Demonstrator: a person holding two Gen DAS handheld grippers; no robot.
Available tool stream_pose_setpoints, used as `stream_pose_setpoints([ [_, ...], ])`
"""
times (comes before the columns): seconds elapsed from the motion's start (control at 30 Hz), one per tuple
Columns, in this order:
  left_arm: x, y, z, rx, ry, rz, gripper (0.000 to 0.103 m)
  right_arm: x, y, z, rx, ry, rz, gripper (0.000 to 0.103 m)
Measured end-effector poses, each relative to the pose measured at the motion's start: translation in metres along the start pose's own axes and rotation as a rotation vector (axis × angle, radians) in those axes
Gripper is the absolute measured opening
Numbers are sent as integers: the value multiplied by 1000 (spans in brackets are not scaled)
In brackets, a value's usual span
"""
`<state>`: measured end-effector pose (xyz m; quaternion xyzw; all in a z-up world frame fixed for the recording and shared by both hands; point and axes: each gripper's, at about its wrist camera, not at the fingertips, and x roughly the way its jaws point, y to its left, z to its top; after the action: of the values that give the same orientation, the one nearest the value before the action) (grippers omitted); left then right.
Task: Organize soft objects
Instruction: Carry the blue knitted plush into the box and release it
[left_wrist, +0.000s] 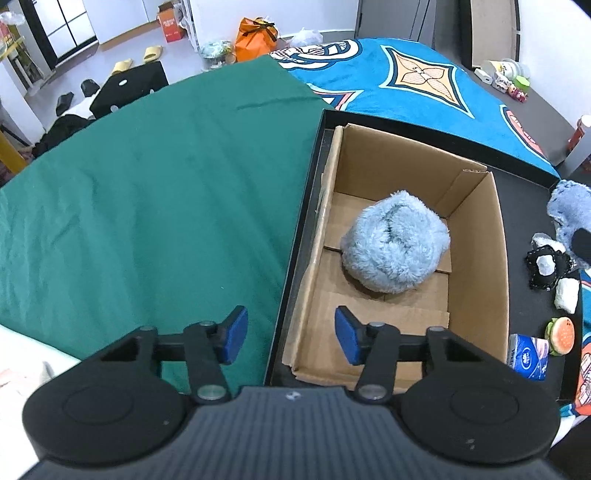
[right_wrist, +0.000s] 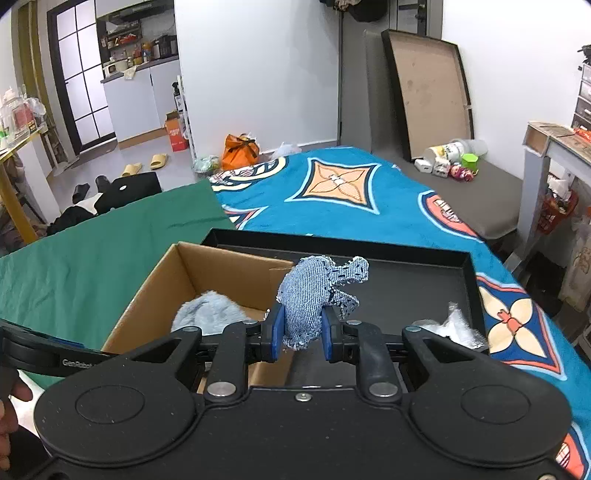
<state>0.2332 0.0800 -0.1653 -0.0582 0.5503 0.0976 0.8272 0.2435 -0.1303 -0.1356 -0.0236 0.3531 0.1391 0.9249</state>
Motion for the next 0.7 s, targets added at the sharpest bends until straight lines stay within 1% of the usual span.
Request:
stream_pose_setpoints([
  [0.03,1,1,0,-2,1,-6,43,2,2,1,10,11,9,21],
  [0.07,1,2,0,-3,3,-12,42,2,4,1,11,14,11,21],
  [0.1,2,2,0,-2,5,-18,36,3,8,2,4,14,11,21],
  [0.13,3,2,0,0,7,-21,28,4,12,3,-6,16,12,21],
  [0.17,4,2,-1,1,9,-27,25,5,14,4,-9,18,15,21],
  [0.2,5,4,-1,-2,17,-34,20,6,18,5,-15,19,18,21],
  [0.23,7,6,-1,-7,23,-44,16,7,21,5,-25,21,16,21],
  [0.33,10,11,0,-26,30,-74,10,13,30,6,-55,29,0,21],
  [0.47,11,10,-1,-17,27,-85,9,21,39,9,-74,38,-14,21],
  [0.7,11,13,-1,-24,26,-100,9,35,54,20,-136,21,-42,22],
])
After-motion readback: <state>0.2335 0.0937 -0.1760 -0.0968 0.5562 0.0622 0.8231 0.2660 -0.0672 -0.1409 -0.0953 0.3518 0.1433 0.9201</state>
